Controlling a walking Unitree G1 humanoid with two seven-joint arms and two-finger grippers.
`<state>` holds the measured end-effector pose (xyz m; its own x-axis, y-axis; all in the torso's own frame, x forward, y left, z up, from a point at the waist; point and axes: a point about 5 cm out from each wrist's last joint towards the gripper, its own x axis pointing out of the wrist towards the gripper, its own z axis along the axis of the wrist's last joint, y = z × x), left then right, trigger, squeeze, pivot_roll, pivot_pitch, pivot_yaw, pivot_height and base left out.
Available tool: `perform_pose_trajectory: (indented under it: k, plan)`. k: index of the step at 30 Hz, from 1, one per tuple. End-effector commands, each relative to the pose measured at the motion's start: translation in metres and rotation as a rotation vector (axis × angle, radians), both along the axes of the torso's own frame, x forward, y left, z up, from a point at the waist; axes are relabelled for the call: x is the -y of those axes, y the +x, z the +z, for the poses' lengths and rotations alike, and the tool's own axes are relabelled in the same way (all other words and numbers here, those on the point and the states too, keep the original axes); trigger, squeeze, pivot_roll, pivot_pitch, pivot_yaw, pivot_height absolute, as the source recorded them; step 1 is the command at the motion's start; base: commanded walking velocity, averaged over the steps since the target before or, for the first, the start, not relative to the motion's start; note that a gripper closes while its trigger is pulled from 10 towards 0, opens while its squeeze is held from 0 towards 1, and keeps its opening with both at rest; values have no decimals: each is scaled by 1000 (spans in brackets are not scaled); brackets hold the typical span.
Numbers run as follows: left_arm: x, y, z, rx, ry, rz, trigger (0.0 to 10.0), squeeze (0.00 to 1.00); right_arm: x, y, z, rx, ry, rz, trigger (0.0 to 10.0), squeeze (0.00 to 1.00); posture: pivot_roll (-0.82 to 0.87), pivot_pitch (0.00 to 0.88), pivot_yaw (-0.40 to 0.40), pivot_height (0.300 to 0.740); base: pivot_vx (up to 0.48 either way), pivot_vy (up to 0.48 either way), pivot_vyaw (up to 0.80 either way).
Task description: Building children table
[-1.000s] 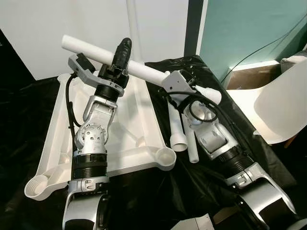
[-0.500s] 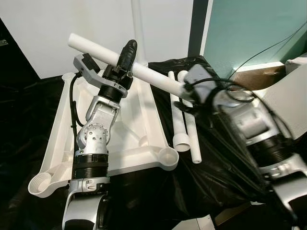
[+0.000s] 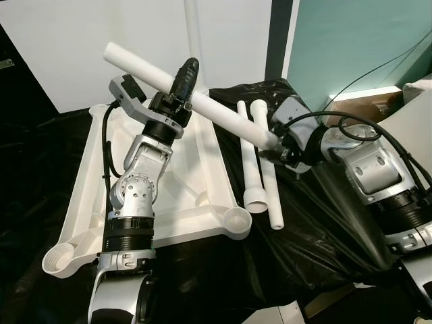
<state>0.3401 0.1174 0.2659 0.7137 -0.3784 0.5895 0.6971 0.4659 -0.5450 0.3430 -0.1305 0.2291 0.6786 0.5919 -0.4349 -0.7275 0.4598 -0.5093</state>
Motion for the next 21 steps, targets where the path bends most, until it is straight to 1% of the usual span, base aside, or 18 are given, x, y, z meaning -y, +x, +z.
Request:
perform_pose_trajectory:
  k: [1,2,3,4,5,7,8,10,11,12,13,14,15,16,17,18,20,21]
  plan:
    - [1,-8,15,177,-3,-91,0,1000,2,3,-4,-34,28,-26,0,0,-112,0,105,740,0,0,0]
    - [0,-8,15,173,-4,-86,2353,1000,1,4,-2,-24,39,-43,0,0,-110,0,103,740,0,0,0]
    - [0,-8,15,173,-4,-86,2353,1000,1,4,-2,-24,39,-43,0,0,-110,0,103,740,0,0,0]
    - [-1,-7,15,168,-3,-79,10000,1000,-1,5,0,-3,49,-57,0,0,-111,0,103,740,0,0,0]
    - [-2,-5,15,156,1,-60,10000,1000,-7,5,3,37,64,-77,0,0,-113,0,105,740,0,0,0]
    - [-2,-5,15,156,1,-60,10000,1000,-7,5,3,37,64,-77,0,0,-113,0,105,740,0,0,0]
    - [-3,-3,14,140,1,-38,10000,1000,-14,7,4,117,48,-114,0,0,-117,0,106,740,0,0,0]
    - [-3,-3,14,140,1,-38,10000,1000,-14,7,4,117,48,-114,0,0,-117,0,106,740,0,0,0]
    - [-3,-1,14,129,1,-28,10000,98,-25,9,4,204,37,-162,0,0,-122,0,106,740,0,0,0]
    - [-3,0,14,119,-1,-24,10000,0,-39,11,3,297,37,-213,0,0,-123,0,108,740,0,0,0]
    - [-2,1,14,114,-3,-25,10000,0,-53,11,1,367,50,-252,0,0,-125,0,110,740,0,0,0]
    - [-2,1,14,114,-3,-25,10000,0,-53,11,1,367,50,-252,0,0,-125,0,110,740,0,0,0]
    - [-2,2,14,110,-5,-28,10000,0,-66,11,-2,444,76,-296,0,0,-127,0,111,740,0,0,0]
    - [-2,2,14,110,-5,-28,10000,0,-66,11,-2,444,76,-296,0,0,-127,0,111,740,0,0,0]
    - [-1,3,14,107,-7,-28,10000,0,-76,12,-7,517,88,-337,0,0,-126,0,112,740,0,0,0]
    - [-1,3,14,105,-8,-28,10000,0,-83,12,-12,589,82,-363,0,0,-124,0,110,740,0,0,0]
    - [-1,3,14,105,-8,-28,10000,0,-83,12,-12,589,82,-363,0,0,-124,0,110,740,0,0,0]
    - [0,4,14,103,-9,-28,10000,0,-87,12,-16,633,75,-376,0,0,-121,0,109,740,0,0,0]
